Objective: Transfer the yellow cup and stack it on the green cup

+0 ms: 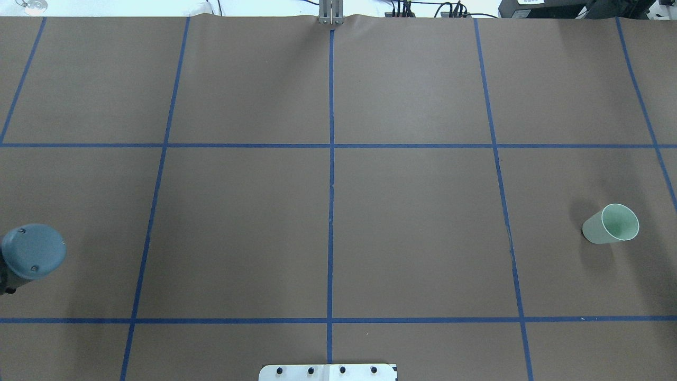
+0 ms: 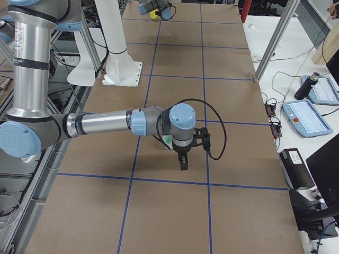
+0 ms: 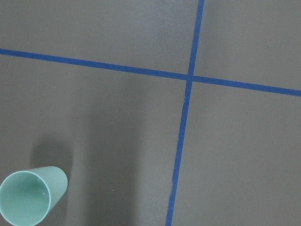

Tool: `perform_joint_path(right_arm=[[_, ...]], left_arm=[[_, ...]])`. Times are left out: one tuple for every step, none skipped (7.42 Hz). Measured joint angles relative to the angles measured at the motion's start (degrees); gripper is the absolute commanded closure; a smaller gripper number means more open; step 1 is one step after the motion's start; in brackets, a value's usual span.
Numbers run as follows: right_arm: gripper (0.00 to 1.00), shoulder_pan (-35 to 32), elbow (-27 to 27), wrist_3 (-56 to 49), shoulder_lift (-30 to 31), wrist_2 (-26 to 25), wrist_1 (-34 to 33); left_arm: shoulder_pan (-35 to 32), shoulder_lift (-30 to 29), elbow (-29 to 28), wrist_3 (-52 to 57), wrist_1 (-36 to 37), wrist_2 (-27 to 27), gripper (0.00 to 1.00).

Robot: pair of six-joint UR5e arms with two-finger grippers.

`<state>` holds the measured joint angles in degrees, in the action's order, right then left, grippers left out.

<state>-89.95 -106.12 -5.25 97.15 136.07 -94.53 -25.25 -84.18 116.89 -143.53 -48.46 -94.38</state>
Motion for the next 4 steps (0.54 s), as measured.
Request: perform_joint_path(right_arm=[[0.01,0.02,0.02,-0.02,-0.19,-0.01,0.0],[0.01,0.04,0.03,-0.02,-0.32,-0.03,0.02],[0.01,0.04,0.04,-0.02,-0.53,-0.07,0.04],[0.01,0.04,0.04,-0.03,-0.79,-0.11,0.05]], left_arm=[[0.48,0.11,-0.78,-0.84,0.73,-1.71,0.0],[1.05,0.3,-1.23,-1.72,2.15,-3.76,0.0],[1.82,0.85,-1.77,-3.34,3.52,-5.42,0.0],[2.36,1.76,-2.51,-5.25,4.1,-6.48,0.0]])
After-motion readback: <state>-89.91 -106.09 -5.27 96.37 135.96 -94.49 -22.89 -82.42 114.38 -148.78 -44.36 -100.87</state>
